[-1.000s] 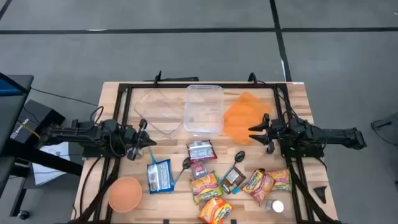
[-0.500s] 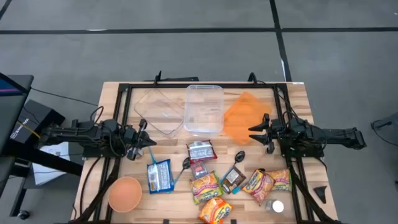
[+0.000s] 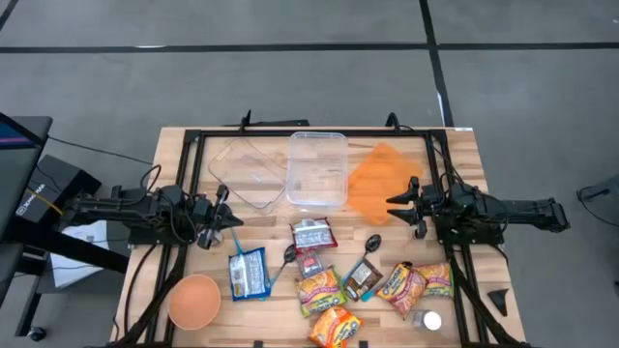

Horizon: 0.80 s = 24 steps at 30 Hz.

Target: Pick & Place Food Item

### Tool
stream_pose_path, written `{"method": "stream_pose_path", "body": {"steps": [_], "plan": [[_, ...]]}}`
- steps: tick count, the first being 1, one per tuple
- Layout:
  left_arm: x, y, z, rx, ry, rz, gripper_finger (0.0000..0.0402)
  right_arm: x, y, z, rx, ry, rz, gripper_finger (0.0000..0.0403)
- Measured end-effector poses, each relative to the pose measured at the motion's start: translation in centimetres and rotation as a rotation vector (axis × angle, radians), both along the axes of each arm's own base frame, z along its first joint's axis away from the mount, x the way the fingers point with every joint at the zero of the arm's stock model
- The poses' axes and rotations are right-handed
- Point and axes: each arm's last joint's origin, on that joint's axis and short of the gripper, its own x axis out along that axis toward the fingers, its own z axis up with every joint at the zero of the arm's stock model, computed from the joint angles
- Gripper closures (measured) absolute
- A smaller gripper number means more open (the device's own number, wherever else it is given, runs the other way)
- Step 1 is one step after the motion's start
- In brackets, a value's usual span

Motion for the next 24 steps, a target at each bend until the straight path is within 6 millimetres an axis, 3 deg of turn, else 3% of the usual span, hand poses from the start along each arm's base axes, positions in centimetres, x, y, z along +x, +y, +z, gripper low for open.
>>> {"method": "stream_pose_path", "body": {"steps": [13, 18, 24], "plan": [[0.00, 0.00, 0.00, 0.000, 0.000, 0.000, 0.0401, 0.00, 0.00, -0.01, 0.003, 0.000, 0.000, 0.0249], [0.00, 0.00, 0.00, 0.000, 0.000, 0.000, 0.0401, -0.04, 0.00, 0.17, 0.157, -0.004, -0.005, 0.0249], [0.00, 0.00, 0.00, 0.000, 0.000, 0.000, 0.0401, -0.04, 0.00, 0.21, 0.164, -0.006, -0.006, 0.0249]]}}
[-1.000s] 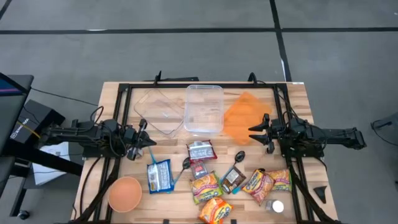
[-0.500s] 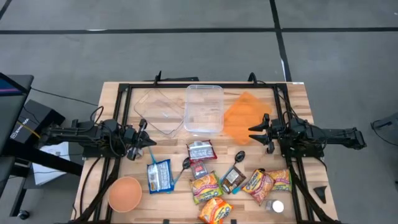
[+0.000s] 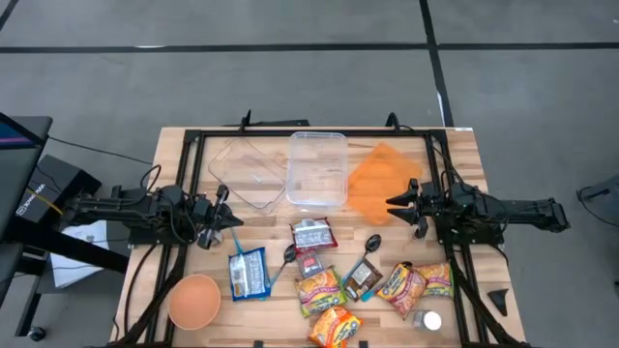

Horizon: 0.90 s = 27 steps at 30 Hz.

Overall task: Pick & Place Food Item
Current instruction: Put the golden seasoning bottle into the transparent bin

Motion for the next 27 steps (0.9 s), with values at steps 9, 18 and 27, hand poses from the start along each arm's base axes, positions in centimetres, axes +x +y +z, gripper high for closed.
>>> {"method": "stream_pose_path", "body": {"steps": [9, 18, 27], "plan": [[0.0, 0.0, 0.0, 0.000, 0.000, 0.000, 0.0401, 0.0, 0.0, 0.2, -0.040, -0.005, 0.000, 0.0249], [0.0, 0.0, 0.0, -0.002, -0.003, 0.000, 0.0401, 0.0, 0.0, 0.7, -0.070, -0.059, -0.005, 0.0249], [-0.3, 0.0, 2.3, -0.003, -0.245, -0.003, 0.0401, -0.2, 0.0, 2.3, -0.025, -0.226, -0.007, 0.0249]]}}
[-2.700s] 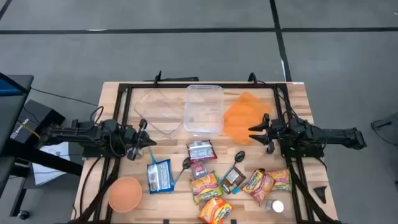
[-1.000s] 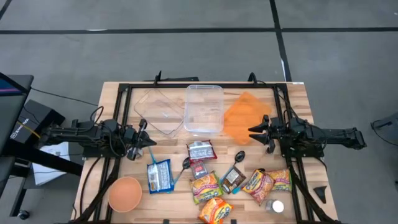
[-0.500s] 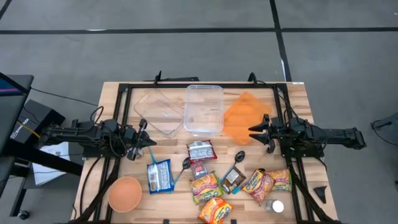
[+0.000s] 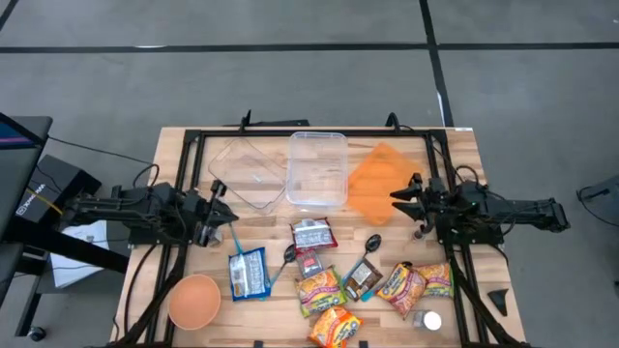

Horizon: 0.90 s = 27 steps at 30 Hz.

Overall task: Pick & Place Food Item
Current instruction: Put the golden seasoning bottle into the transparent bin

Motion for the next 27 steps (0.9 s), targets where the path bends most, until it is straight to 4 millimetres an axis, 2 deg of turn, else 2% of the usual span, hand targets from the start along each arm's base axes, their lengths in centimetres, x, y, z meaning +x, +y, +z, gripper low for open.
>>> {"method": "stream_pose_path", "body": {"steps": [8, 13, 16, 21, 24, 27], "plan": [[-0.8, 0.0, 2.1, 0.004, -0.242, 0.002, 0.0401, -0.5, -0.1, 1.6, -0.151, -0.164, -0.072, 0.0249], [-1.7, 0.0, 3.5, 0.096, -0.431, 0.055, 0.0399, -0.9, 0.0, 2.6, -0.229, -0.264, -0.106, 0.0249], [-2.5, 0.1, 4.5, 0.136, -0.560, 0.109, 0.0384, -1.4, 0.0, 3.4, -0.250, -0.361, -0.127, 0.0249], [-3.2, 0.1, 6.8, 0.187, -0.647, 0.143, 0.0321, -2.3, 0.0, 4.9, -0.249, -0.506, -0.144, 0.0249], [-2.7, 0.1, 7.2, 0.173, -0.610, 0.163, 0.0267, -2.4, 0.1, 5.6, -0.249, -0.503, -0.125, 0.0249], [-1.9, 0.2, 7.7, 0.189, -0.577, 0.189, 0.0209, -2.1, 0.3, 5.4, -0.259, -0.449, -0.069, 0.0249]]}}
